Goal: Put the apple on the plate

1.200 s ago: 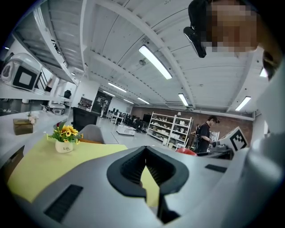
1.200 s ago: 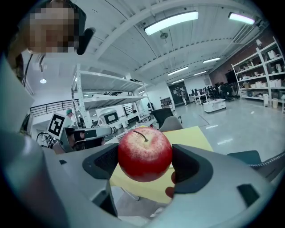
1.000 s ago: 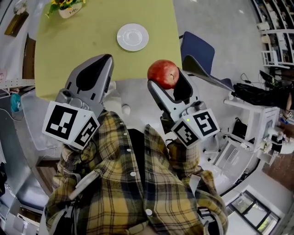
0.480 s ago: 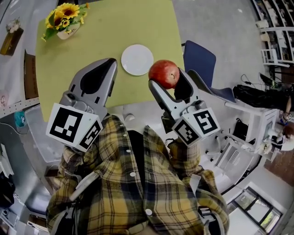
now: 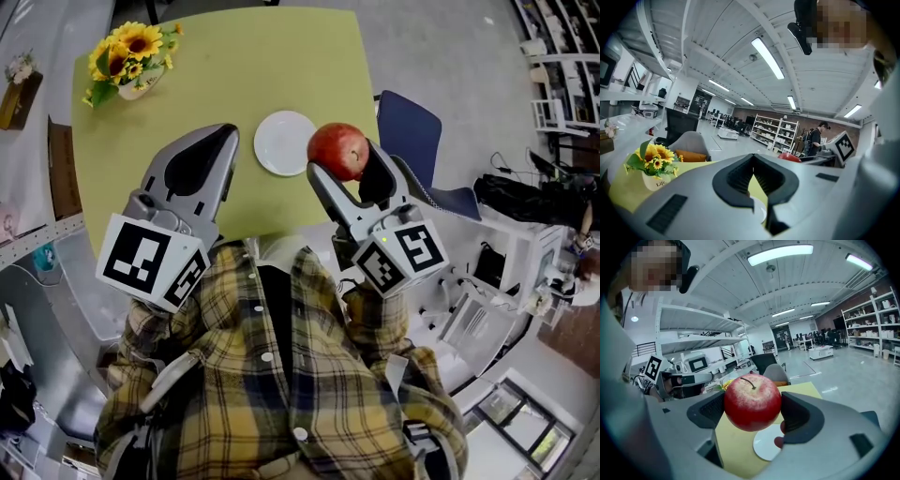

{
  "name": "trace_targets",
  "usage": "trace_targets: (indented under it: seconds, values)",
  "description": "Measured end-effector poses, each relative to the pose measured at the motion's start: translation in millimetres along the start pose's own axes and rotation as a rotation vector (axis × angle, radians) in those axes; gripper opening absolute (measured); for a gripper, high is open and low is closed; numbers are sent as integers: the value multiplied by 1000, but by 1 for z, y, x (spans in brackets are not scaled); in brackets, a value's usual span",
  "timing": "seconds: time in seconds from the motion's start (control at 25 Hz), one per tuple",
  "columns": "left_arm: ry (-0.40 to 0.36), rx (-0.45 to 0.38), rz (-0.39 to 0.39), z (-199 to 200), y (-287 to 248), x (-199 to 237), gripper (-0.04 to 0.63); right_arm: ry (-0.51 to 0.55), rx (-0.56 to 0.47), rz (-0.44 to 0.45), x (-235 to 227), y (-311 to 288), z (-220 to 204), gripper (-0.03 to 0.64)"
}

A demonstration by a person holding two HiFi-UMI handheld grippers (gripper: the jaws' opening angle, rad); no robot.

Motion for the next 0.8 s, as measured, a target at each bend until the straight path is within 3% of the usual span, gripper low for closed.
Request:
trace_targets:
  seconds: [0.28, 0.56, 0.8]
  values:
    - [5, -5, 25, 2, -17, -1, 8, 28, 25, 68, -12, -19, 12, 371]
    - [9, -23, 99, 11, -30, -9, 8, 78, 35, 174, -29, -35, 37, 371]
    - [19, -32, 153, 7, -26, -10, 8, 121, 50, 212, -29, -43, 37, 371]
Point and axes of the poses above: the fingertips, and each gripper's own axes: y backward along the fingers, x to its left, z out of its top, the point moved 7 cm from there along y, backward along the fingers, and after that the axes turned 1 degree about x, right-handed, at the moved point
